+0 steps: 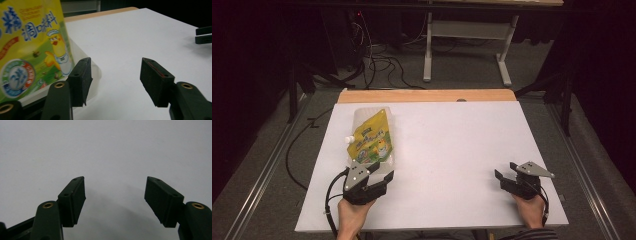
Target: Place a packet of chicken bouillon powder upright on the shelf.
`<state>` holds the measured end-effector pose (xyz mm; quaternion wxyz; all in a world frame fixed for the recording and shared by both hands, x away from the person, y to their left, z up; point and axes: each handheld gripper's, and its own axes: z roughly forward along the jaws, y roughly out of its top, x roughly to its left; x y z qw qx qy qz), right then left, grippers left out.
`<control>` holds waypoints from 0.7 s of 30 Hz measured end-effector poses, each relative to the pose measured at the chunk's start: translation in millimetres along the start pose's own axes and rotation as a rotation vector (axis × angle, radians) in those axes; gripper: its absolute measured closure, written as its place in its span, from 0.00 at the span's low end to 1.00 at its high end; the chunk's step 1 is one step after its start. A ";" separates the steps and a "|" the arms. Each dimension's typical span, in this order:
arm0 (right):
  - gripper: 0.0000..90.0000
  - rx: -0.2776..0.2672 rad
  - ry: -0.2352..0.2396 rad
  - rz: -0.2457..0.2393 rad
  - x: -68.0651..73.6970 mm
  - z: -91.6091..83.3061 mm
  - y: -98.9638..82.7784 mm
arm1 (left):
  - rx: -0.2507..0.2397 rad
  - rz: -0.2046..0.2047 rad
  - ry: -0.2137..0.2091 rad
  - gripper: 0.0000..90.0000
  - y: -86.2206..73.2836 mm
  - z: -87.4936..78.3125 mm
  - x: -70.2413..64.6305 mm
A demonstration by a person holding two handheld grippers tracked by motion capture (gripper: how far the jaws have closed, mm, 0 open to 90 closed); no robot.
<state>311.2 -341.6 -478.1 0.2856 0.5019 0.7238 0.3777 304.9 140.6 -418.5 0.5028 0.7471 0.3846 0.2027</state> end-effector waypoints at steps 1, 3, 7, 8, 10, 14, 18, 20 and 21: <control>0.38 -0.002 0.000 0.003 0.0 -0.2 -0.1 | 0.004 0.000 -0.012 0.48 0.4 2.5 -1.2; 0.38 -0.005 0.001 0.012 -0.4 -0.8 -0.3 | 0.007 0.015 -0.027 0.48 0.7 7.6 -5.7; 0.39 -0.017 0.007 0.024 -2.0 -1.4 -0.6 | 0.030 0.060 -0.052 0.50 2.9 18.7 -16.1; 0.40 -0.018 0.008 0.027 -1.9 -1.8 -0.7 | 0.032 0.067 -0.057 0.50 3.5 21.3 -17.9; 0.39 -0.019 0.009 0.025 -1.9 -2.2 -0.7 | 0.031 0.075 -0.063 0.51 4.3 26.7 -21.2; 0.39 -0.035 0.014 0.031 -2.6 -3.5 -1.4 | 0.029 0.105 -0.063 0.57 4.7 35.8 -27.3; 0.38 -0.046 0.023 0.036 -3.1 -4.7 -1.8 | 0.008 0.109 -0.075 0.60 5.5 44.8 -30.7; 0.38 -0.045 0.025 0.036 -2.9 -4.5 -1.8 | 0.010 0.097 -0.087 0.60 5.9 51.5 -31.7; 0.38 -0.044 0.026 0.037 -2.8 -4.4 -1.8 | 0.015 0.100 -0.091 0.60 6.1 54.7 -32.6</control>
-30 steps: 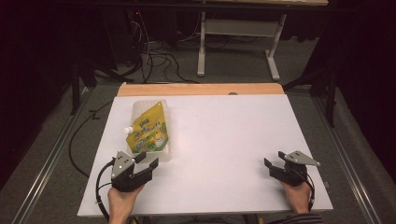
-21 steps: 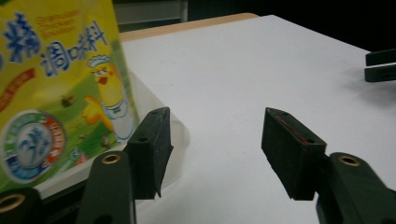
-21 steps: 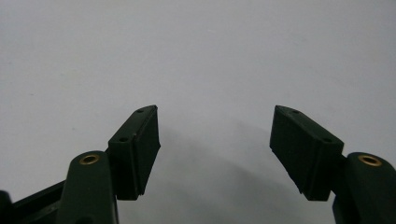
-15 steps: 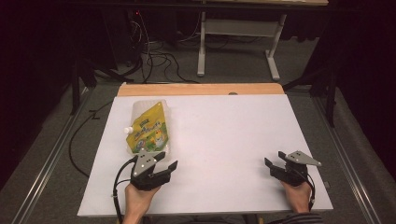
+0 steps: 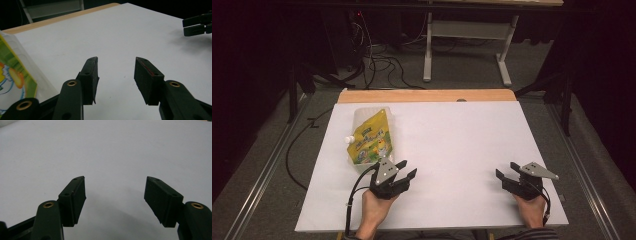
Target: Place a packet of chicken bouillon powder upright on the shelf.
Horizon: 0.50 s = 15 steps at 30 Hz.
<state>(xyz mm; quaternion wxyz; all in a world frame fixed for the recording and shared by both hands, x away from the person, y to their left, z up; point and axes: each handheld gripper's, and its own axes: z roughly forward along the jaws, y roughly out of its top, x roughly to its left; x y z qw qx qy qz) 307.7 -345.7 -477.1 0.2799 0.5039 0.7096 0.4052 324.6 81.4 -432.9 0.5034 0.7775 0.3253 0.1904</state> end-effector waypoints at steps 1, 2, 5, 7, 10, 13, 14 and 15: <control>0.38 -0.001 0.001 -0.001 0.0 0.0 0.0 | 0.006 0.003 -0.002 0.60 0.3 3.1 -0.9; 0.38 -0.002 0.001 -0.001 0.0 -0.1 0.0 | 0.011 0.010 -0.004 0.60 0.7 6.0 -1.9; 0.38 0.000 0.004 -0.006 0.4 0.2 0.1 | 0.017 0.009 -0.009 0.59 2.0 12.9 -3.4; 0.38 0.002 0.005 -0.010 0.6 0.4 0.2 | 0.011 -0.002 -0.019 0.59 2.7 16.1 -3.2; 0.38 0.005 0.005 -0.010 0.6 0.6 0.2 | 0.013 -0.017 -0.023 0.58 3.4 21.2 -2.8; 0.38 0.006 0.005 -0.008 1.0 0.5 0.2 | 0.019 -0.036 -0.030 0.58 3.4 25.9 -1.8; 0.38 0.008 0.005 -0.008 1.2 0.6 0.3 | 0.024 -0.037 -0.032 0.58 3.4 27.5 -1.4; 0.38 0.009 0.004 -0.009 1.2 0.8 0.3 | 0.025 -0.038 -0.033 0.58 3.4 29.4 -1.2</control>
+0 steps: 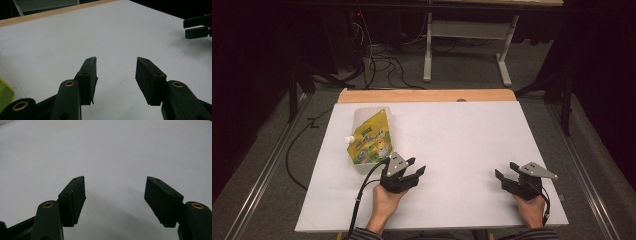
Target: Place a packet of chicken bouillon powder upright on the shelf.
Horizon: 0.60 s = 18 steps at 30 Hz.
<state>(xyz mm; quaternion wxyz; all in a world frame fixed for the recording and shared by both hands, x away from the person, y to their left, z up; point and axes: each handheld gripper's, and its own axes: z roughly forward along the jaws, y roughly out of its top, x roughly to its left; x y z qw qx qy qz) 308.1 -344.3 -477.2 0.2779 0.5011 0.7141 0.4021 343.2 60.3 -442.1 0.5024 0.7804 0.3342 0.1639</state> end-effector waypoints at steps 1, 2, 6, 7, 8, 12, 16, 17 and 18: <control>0.38 0.000 0.001 0.000 0.0 0.0 0.0 | 0.006 0.002 0.004 0.58 0.1 2.0 0.4; 0.38 0.001 0.001 0.000 0.0 0.0 0.0 | 0.007 0.001 0.005 0.58 0.2 3.4 0.7; 0.38 0.014 -0.002 -0.003 -0.1 1.6 0.6 | 0.004 -0.010 -0.003 0.58 0.2 8.8 0.9; 0.38 0.015 -0.002 -0.006 -0.1 1.8 0.7 | 0.006 -0.010 -0.001 0.58 0.2 10.5 0.8; 0.38 0.016 -0.002 -0.005 0.2 1.8 0.6 | 0.013 -0.007 0.001 0.58 0.4 12.0 0.9; 0.38 0.013 0.000 -0.006 -0.1 1.6 0.5 | 0.018 0.001 0.016 0.57 0.0 18.3 1.1; 0.38 0.014 -0.002 -0.009 -0.1 1.6 0.5 | 0.027 -0.004 0.026 0.56 -1.7 22.9 2.6; 0.37 0.015 0.000 -0.007 0.0 1.4 0.6 | 0.029 -0.002 0.030 0.56 -2.1 23.9 3.0; 0.37 0.011 0.002 -0.009 -0.1 1.5 0.5 | 0.027 0.000 0.035 0.55 -2.4 24.8 3.2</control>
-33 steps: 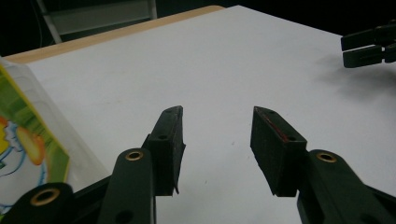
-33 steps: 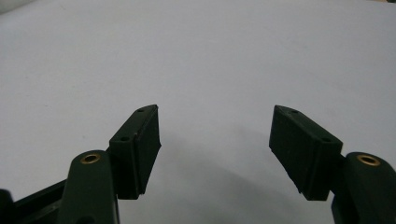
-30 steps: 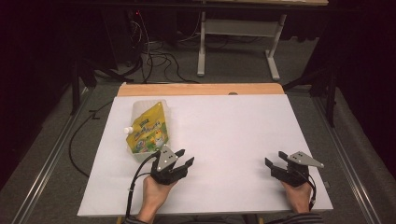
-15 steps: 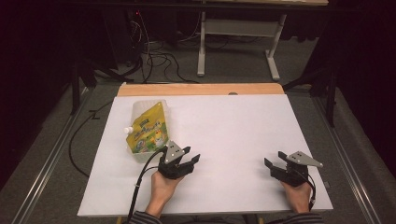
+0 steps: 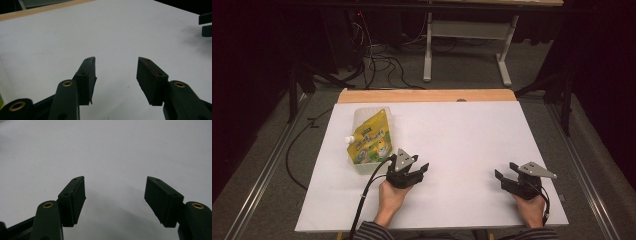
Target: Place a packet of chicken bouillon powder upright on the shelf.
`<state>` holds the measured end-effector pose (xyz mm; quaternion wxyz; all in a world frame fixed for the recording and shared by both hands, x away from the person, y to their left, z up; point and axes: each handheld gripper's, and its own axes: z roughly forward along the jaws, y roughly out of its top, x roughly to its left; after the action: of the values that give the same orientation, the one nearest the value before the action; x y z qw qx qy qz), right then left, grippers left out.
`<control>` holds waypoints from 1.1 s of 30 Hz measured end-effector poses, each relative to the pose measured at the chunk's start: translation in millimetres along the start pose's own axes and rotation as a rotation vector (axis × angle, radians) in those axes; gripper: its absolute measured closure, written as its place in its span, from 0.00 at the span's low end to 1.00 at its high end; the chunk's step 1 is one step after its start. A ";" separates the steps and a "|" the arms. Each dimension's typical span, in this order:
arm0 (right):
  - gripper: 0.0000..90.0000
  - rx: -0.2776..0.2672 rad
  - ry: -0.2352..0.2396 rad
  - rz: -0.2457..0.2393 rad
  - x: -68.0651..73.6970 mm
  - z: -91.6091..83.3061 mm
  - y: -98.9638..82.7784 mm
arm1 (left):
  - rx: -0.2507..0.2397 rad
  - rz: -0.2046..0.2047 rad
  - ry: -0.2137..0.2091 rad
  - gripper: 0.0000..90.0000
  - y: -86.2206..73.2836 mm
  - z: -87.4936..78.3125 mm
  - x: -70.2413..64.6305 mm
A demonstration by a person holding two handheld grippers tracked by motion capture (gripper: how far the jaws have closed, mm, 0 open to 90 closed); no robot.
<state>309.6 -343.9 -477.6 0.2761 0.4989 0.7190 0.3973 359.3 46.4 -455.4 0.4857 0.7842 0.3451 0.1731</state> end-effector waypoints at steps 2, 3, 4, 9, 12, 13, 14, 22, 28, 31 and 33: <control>0.37 0.003 -0.002 0.001 0.3 0.0 0.0 | -0.003 -0.001 0.007 0.54 -0.4 1.8 0.7; 0.37 0.004 -0.001 0.004 0.4 0.1 0.1 | -0.001 -0.001 0.012 0.54 -0.9 2.9 1.4; 0.37 0.005 -0.001 0.004 0.5 0.2 0.1 | 0.000 -0.002 0.013 0.54 -1.1 3.7 1.9; 0.37 0.007 -0.003 0.004 0.6 0.1 0.2 | 0.022 0.004 0.021 0.52 -4.4 9.9 2.7; 0.37 0.007 -0.004 0.002 0.4 0.3 0.2 | 0.029 -0.005 0.015 0.51 -5.7 13.4 4.1; 0.37 0.008 -0.004 0.003 0.4 0.4 0.2 | 0.027 -0.006 0.019 0.51 -6.0 14.3 4.1; 0.37 0.008 -0.004 0.002 0.5 0.4 0.2 | 0.026 -0.006 0.024 0.51 -6.5 15.3 4.5; 0.37 0.008 -0.004 0.001 0.4 0.4 0.3 | 0.026 -0.004 0.025 0.48 -9.0 21.1 6.3; 0.37 0.008 -0.003 0.001 0.5 0.3 0.2 | 0.013 -0.013 0.025 0.48 -9.5 22.3 7.8; 0.37 0.008 -0.003 -0.001 0.5 0.4 0.3 | 0.012 -0.019 0.031 0.47 -11.6 23.7 8.0; 0.37 0.010 -0.004 0.006 0.8 0.4 0.2 | 0.013 -0.025 0.033 0.47 -13.1 23.6 8.8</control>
<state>309.7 -343.0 -477.6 0.2738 0.5032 0.7188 0.3938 374.8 41.2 -478.6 0.4769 0.7801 0.3639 0.1778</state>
